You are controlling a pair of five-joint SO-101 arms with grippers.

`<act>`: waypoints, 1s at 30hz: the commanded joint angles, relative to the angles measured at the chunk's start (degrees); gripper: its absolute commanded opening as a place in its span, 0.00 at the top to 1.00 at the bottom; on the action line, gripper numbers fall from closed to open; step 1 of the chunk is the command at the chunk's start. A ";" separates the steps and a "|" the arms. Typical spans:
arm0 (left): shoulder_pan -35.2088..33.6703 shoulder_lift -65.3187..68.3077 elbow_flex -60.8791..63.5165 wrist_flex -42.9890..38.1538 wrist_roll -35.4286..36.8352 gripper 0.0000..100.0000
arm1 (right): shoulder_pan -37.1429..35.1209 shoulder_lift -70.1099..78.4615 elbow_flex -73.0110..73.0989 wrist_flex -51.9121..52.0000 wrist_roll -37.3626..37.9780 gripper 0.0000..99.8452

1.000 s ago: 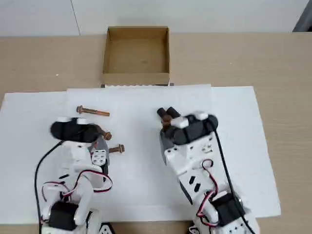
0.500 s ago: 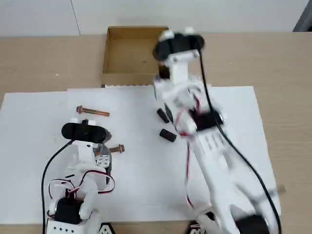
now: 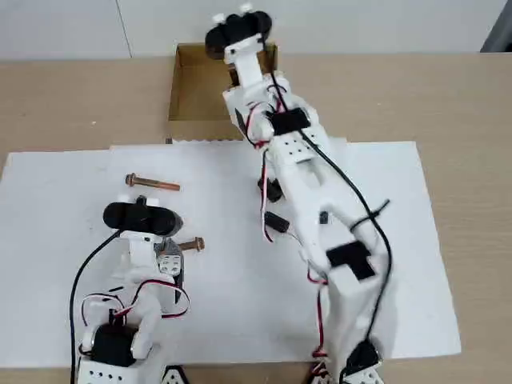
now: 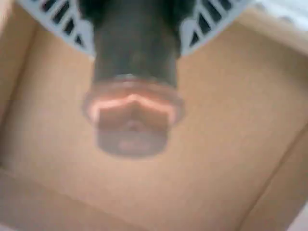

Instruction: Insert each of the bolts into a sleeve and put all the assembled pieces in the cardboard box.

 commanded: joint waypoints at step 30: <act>-0.26 -0.35 0.57 -0.09 0.00 1.00 | 2.86 16.40 -18.55 0.40 15.65 0.96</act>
